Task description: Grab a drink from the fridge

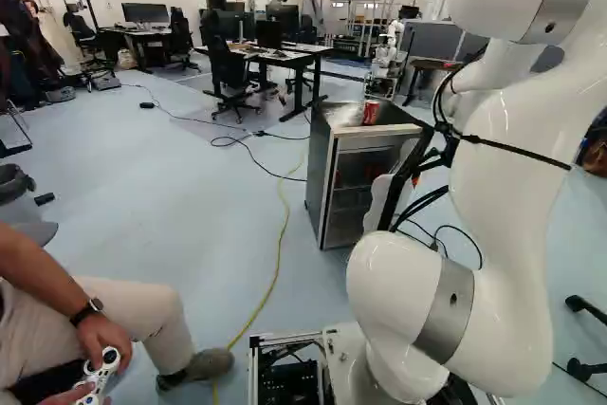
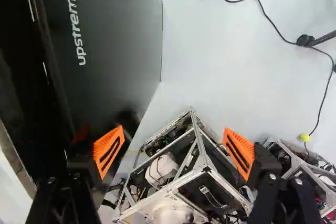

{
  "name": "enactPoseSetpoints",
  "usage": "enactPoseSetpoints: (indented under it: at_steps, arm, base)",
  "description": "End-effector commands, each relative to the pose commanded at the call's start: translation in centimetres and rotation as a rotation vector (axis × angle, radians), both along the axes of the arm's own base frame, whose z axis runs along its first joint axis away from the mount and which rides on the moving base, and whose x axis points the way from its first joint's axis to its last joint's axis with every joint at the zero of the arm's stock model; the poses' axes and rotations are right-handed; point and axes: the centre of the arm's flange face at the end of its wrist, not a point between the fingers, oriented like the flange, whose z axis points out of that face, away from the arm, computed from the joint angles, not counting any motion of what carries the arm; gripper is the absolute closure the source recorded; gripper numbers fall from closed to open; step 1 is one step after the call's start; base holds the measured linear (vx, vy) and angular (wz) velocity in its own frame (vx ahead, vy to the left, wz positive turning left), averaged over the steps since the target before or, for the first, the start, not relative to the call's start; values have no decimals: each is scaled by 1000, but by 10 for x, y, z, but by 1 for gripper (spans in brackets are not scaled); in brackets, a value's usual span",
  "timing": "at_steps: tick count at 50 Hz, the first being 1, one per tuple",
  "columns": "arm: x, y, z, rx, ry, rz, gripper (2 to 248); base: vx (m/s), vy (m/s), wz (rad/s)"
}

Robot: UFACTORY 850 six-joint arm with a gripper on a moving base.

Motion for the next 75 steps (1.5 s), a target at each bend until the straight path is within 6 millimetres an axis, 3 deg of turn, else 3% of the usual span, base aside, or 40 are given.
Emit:
enactPoseSetpoints:
  at_steps: [31, 75]
  arm:
    - [22, 46, 0, -111, -96, 140, 3]
    - [61, 92, 6, -258, -276, 317, 3]
  base:
    - [0, 0, 0]
    - [0, 0, 0]
